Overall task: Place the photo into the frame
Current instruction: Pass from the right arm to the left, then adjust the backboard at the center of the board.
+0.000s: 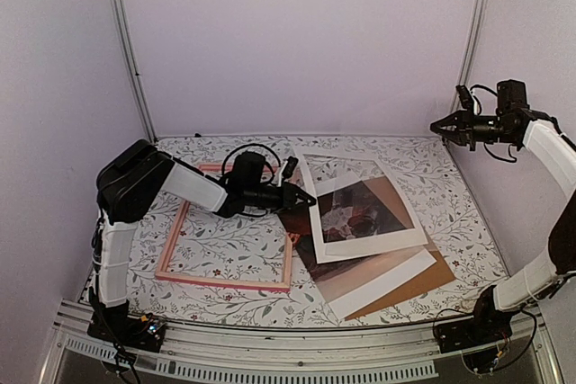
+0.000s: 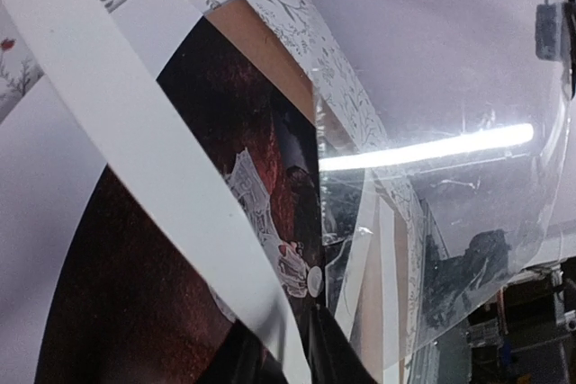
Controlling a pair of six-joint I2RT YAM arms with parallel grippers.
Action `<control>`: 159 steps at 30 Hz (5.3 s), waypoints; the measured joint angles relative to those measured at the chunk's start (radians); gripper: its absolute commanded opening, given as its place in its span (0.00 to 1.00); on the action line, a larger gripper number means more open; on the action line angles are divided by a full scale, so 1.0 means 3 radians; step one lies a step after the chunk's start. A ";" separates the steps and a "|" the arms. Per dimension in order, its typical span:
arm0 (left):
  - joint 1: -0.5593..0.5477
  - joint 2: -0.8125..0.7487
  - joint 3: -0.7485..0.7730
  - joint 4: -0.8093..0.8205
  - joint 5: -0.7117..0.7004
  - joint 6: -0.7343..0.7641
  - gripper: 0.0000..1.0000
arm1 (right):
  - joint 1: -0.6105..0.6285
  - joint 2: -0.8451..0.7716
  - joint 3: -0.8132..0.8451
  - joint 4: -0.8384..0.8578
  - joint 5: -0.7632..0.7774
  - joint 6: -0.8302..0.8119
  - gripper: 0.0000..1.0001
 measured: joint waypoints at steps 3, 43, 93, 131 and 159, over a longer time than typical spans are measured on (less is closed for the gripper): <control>0.0003 -0.0006 0.0003 -0.0158 -0.0094 0.0052 0.47 | 0.0006 -0.0001 0.0006 -0.0022 -0.0003 -0.0008 0.00; 0.0367 -0.1886 -0.0940 0.0097 0.0146 0.0758 0.98 | 0.1223 0.0069 0.0865 0.0707 -0.0621 0.0760 0.00; 0.0567 -0.4036 -0.0334 -0.3243 -0.0833 0.1041 0.00 | 0.1855 0.0543 -0.0112 0.0468 0.1589 -0.0097 0.78; 0.0608 -0.4056 0.0703 -0.5024 -0.1884 0.1367 0.00 | 0.3822 0.2155 0.0300 0.0239 0.4004 -0.0196 0.77; 0.0647 -0.3913 0.0261 -0.4691 -0.1548 0.1391 0.00 | 0.3009 0.1820 0.0242 0.0547 0.3415 0.0154 0.78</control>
